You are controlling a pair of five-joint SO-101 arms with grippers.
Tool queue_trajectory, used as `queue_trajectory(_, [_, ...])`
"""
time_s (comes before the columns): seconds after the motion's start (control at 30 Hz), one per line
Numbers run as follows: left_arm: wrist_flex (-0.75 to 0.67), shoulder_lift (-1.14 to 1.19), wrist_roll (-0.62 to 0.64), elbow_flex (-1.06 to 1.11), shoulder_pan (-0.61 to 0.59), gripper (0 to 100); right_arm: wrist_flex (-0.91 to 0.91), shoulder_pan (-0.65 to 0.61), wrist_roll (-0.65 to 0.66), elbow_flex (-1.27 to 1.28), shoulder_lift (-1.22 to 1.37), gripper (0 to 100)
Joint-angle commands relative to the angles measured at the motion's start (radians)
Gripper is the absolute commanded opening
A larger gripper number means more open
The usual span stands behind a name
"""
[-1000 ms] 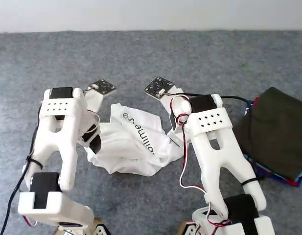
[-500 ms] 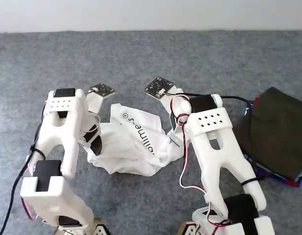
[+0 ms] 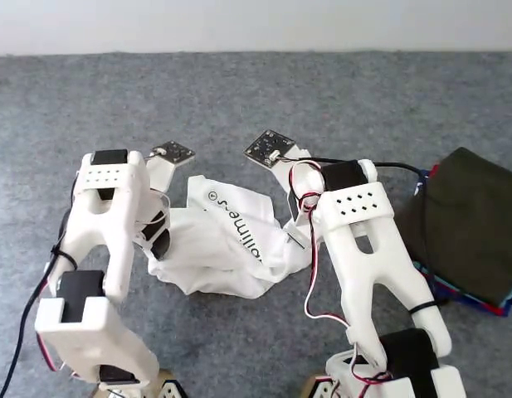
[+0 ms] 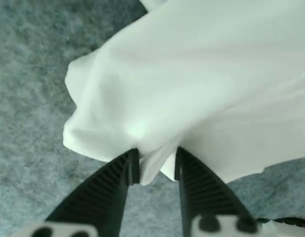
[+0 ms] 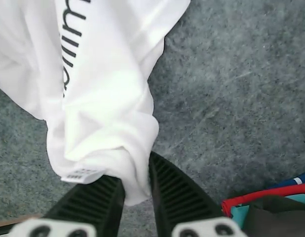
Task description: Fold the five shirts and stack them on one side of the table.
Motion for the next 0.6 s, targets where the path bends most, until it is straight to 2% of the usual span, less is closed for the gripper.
queue_trajectory(0.0, [-0.005, 0.002, 0.006, -0.035, 0.005, 12, -0.001, 0.012, -0.005, -0.005, -0.004, 0.9])
queue_trajectory(0.1, [-0.005, -0.012, 0.006, -0.035, 0.005, 12, -0.001, 0.012, -0.003, -0.005, -0.002, 0.9])
queue_trajectory(0.33, [-0.005, -0.060, 0.006, -0.035, 0.005, 2, -0.002, 0.012, -0.006, -0.005, -0.002, 0.9])
queue_trajectory(0.57, [0.002, -0.072, 0.015, -0.039, 0.005, 1, -0.002, 0.012, -0.008, -0.006, -0.004, 0.9])
